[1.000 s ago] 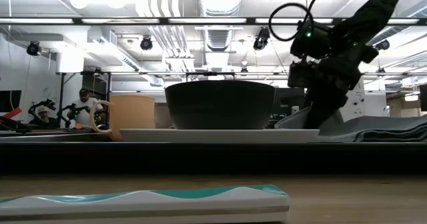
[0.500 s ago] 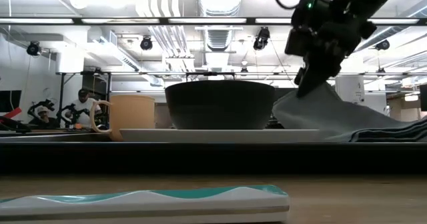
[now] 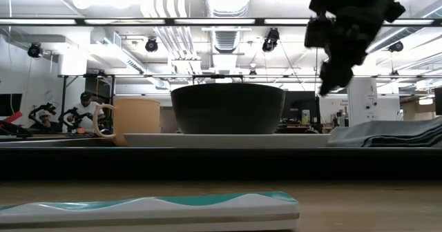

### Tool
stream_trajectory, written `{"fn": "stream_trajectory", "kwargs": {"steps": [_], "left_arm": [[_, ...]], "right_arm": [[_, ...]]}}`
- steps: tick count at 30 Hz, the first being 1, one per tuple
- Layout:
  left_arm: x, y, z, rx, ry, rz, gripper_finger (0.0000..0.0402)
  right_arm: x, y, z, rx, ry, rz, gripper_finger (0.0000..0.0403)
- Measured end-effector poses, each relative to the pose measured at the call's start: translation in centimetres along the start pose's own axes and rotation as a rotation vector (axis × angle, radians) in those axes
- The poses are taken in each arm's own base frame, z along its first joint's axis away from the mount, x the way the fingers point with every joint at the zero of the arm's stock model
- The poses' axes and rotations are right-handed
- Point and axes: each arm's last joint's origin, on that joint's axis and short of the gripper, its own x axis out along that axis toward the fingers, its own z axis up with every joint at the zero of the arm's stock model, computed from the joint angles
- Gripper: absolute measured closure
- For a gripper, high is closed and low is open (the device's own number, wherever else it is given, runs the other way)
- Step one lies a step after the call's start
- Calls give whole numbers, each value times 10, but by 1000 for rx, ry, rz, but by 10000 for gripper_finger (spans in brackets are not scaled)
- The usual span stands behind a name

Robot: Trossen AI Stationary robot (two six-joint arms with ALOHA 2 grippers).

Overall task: Set up tray
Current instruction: Put the gray napkin on the black serving tray to the right of the white plate

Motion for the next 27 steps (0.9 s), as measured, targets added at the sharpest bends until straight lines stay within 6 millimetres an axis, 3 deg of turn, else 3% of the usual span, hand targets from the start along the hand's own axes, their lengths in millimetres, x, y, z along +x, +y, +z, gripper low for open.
{"fn": "stream_trajectory", "kwargs": {"steps": [10,22,27], "left_arm": [[0,0,0,-33,-1,1,244],[0,0,0,-39,0,1,244],[0,0,0,-38,1,1,244]], "right_arm": [[43,35,-19,-44,56,97,315],[90,45,-33,-46,147,89,321],[99,49,-25,-52,132,100,324]]}}
